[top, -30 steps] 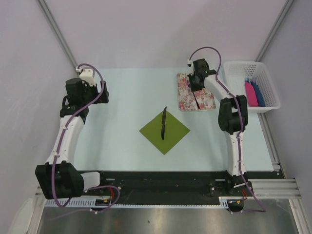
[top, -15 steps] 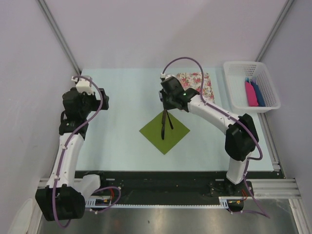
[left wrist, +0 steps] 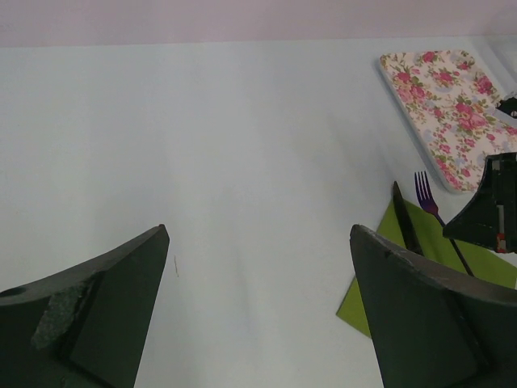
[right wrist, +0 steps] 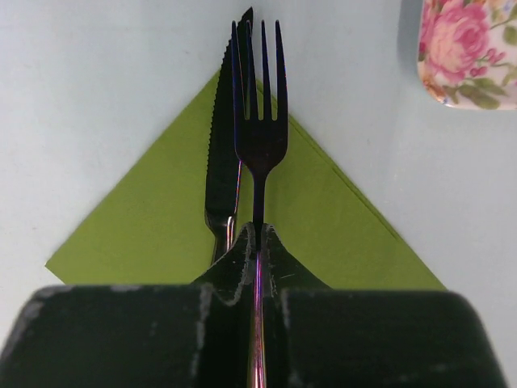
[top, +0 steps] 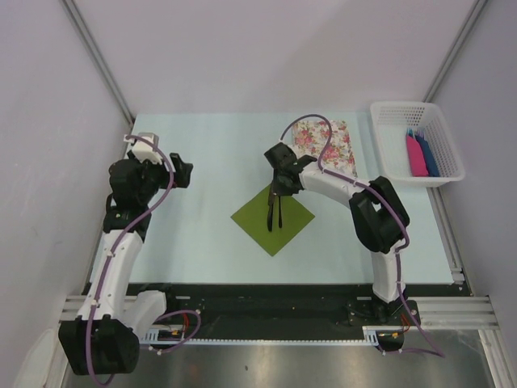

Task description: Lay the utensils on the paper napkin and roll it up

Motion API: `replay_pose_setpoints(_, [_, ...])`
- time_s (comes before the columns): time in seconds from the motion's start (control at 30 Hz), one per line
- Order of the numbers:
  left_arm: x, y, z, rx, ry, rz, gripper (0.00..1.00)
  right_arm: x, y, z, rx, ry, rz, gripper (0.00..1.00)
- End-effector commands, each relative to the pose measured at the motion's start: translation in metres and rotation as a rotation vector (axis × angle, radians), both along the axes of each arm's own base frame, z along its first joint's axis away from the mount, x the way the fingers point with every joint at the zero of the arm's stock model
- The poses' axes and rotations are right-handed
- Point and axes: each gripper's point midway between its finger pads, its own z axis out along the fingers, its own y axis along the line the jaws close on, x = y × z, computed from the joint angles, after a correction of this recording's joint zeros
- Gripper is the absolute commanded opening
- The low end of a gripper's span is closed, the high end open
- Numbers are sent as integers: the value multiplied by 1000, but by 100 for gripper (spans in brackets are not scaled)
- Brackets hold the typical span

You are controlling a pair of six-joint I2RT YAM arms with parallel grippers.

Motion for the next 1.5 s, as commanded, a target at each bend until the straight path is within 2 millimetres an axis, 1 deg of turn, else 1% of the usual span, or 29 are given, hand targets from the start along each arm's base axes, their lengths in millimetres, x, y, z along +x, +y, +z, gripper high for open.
replay_pose_setpoints(0.0, [-1, -6, 11, -32, -55, -13, 100, 8, 10, -3, 66, -6, -49, 0])
replay_pose_setpoints(0.13, [0, -4, 9, -33, -57, -2, 100, 9, 14, -14, 71, 14, -44, 0])
replay_pose_setpoints(0.2, [0, -4, 8, -35, -55, -1, 100, 9, 13, -21, 62, 29, -50, 0])
replay_pose_setpoints(0.33, [1, -3, 6, -32, -50, 1, 100, 9, 11, -31, 48, 45, -50, 0])
replay_pose_setpoints(0.53, [2, -3, 1, -28, -37, 0, 99, 11, 10, -38, 60, 71, -54, 3])
replay_pose_setpoints(0.73, [1, -5, -5, -25, -17, -11, 100, 7, 13, -38, 78, 89, -49, 10])
replay_pose_setpoints(0.8, [0, -5, -7, -18, -14, -19, 100, 7, 15, -35, 88, 88, -42, 13])
replay_pose_setpoints(0.93, [-5, -9, -13, -9, 2, -44, 100, 9, 20, -28, 109, 79, -31, 15])
replay_pose_setpoints(1.07, [-11, -13, -19, 5, 13, -78, 100, 14, 17, -26, 108, 68, -36, 15])
replay_pose_setpoints(1.23, [-16, -14, -27, 17, 32, -91, 100, 20, 13, -26, 112, 56, -43, 11])
replay_pose_setpoints(1.33, [-17, -13, -27, 20, 33, -90, 100, 23, 13, -25, 118, 49, -48, 8])
replay_pose_setpoints(1.47, [-18, -14, -27, 18, 34, -88, 100, 25, 14, -24, 120, 43, -45, 8])
